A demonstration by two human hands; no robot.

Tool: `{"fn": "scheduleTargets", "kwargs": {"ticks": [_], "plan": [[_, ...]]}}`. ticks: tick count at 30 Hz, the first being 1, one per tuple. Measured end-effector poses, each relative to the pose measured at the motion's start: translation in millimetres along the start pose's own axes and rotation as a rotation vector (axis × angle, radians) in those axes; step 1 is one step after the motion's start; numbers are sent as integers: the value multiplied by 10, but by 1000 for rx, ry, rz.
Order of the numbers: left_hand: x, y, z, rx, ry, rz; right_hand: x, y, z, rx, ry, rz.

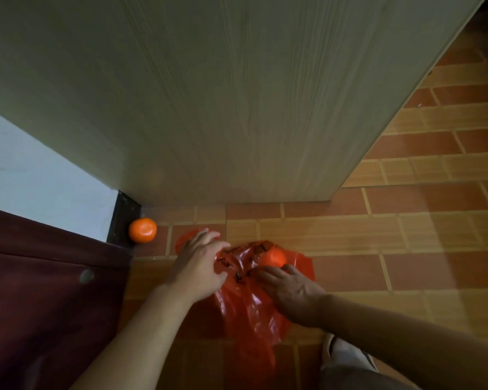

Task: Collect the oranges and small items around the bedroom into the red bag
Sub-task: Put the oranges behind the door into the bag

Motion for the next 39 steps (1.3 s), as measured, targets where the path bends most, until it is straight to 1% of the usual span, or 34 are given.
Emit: {"fn": "scheduleTargets", "kwargs": {"ticks": [4,9,11,12,15,17,19,20,21,23,24,25,27,28,31,34,37,39], "plan": [[62,42,-40,2,-56,-47,-109,298,-99,100,56,27],[172,65,-85,-11,-101,-105,-311,723,-97,291,61,0],[225,80,-97,-24,-114,-119,-418,872,-82,386,81,-192],[246,91,-112,-20,-110,-135,-471,928,-62,424,118,-317],[268,159,-189,28,-43,-166,-590,1023,5,450,312,-520],[275,222,-245,62,-5,-160,-757,1054,61,486,414,-720],[304,284,-284,82,0,-156,-952,1011,72,483,410,-919],[324,310,-294,85,-7,-155,-1046,938,61,427,393,-922],[339,328,-301,83,-14,-154,-1119,843,37,354,373,-832],[357,343,-317,76,-21,-167,-1106,655,-38,236,270,-510],[359,346,-327,77,-19,-171,-1023,607,-71,219,185,-365],[363,349,-334,80,-17,-161,-915,608,-85,231,102,-283],[378,364,-342,98,-3,-117,-712,643,-51,262,-6,-300],[384,382,-343,115,9,-99,-628,660,-25,266,-10,-345],[389,448,-347,185,52,-77,-508,746,21,278,87,-489],[368,483,-388,220,103,-51,-617,916,38,314,231,-567],[372,524,-431,239,120,-23,-822,1117,95,326,453,-537],[393,529,-446,242,97,-13,-898,1242,124,303,551,-458]]}}
Point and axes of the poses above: each hand's wrist, its own z-axis away from the middle knuckle, its own x-axis out of the palm, y = z × x, the point moved 5 cm from there along -z, towards the middle knuckle, and after that the axes turned 15 degrees about x, right-handed, at the moved point
